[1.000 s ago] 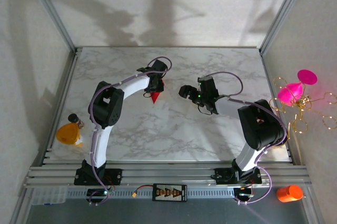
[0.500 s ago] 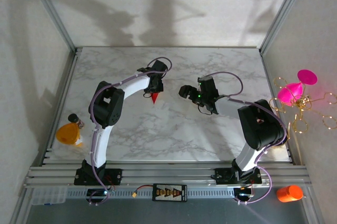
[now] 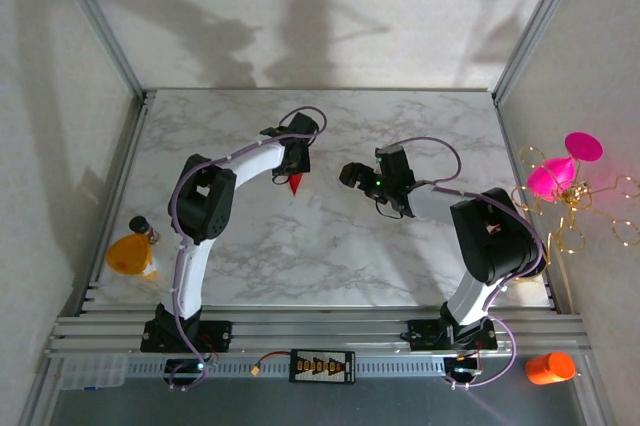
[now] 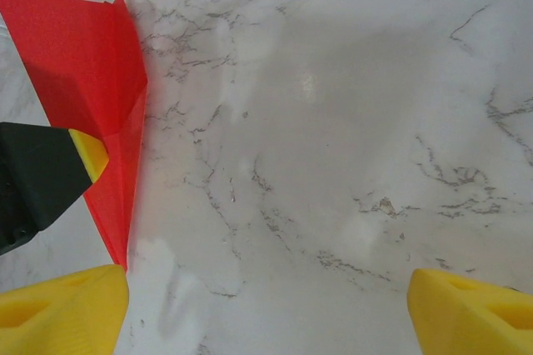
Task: Fold a paper plane with a square sheet of paper (pick it up from the middle)
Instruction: Move the paper plane to the top-center of the table.
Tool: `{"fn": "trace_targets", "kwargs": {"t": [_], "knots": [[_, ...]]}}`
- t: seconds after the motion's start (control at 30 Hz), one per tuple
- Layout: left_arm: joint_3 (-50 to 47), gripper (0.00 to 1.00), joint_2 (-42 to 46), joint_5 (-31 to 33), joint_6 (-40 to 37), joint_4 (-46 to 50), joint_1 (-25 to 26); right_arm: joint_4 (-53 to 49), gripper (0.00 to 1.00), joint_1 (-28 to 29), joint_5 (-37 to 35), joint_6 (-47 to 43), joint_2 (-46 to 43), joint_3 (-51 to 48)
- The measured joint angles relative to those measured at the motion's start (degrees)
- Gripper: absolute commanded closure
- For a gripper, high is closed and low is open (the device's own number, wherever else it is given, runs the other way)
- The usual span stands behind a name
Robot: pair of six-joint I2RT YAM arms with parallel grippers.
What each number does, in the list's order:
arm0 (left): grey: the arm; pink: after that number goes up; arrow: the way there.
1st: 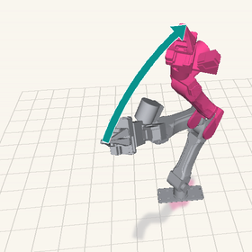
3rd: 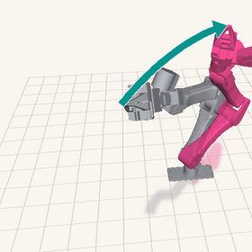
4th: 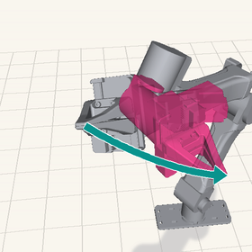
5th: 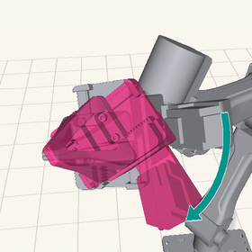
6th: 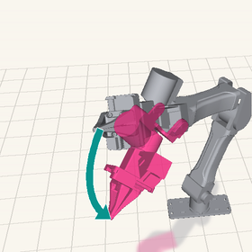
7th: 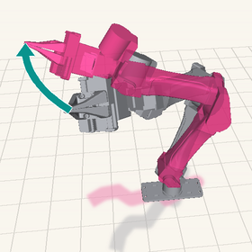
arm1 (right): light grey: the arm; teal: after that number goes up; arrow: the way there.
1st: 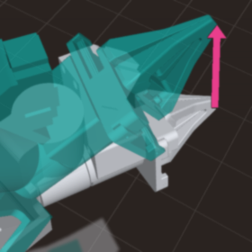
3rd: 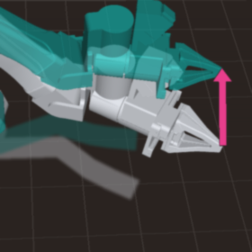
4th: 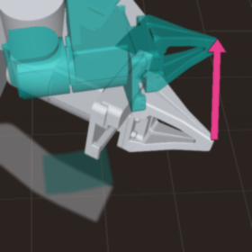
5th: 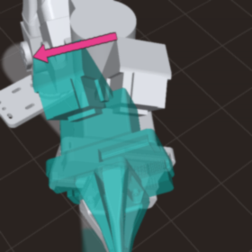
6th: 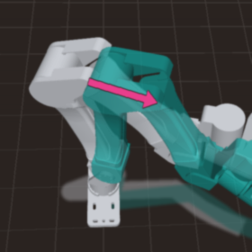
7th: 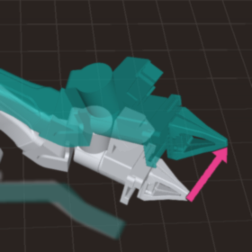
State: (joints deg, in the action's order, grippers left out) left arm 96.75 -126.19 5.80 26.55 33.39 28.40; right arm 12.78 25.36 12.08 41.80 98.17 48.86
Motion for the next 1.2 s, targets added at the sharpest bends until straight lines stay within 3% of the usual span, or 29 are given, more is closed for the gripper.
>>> {"fn": "trace_targets", "kwargs": {"t": [0.3,0.93,1.2], "knots": [[1.4,0.93,-0.3,-1.7,0.0,-1.2,0.0,0.1,0.13,0.0,0.0,0.0,0.0,0.0],[7.0,0.68,-6.2,0.9,0.2,0.2,0.0,0.1,0.13,0.0,0.0,0.0,0.1,0.0],[7.0,0.65,-6.3,1.5,0.2,0.2,0.0,0.1,0.13,0.0,0.0,0.0,0.1,0.0]]}}
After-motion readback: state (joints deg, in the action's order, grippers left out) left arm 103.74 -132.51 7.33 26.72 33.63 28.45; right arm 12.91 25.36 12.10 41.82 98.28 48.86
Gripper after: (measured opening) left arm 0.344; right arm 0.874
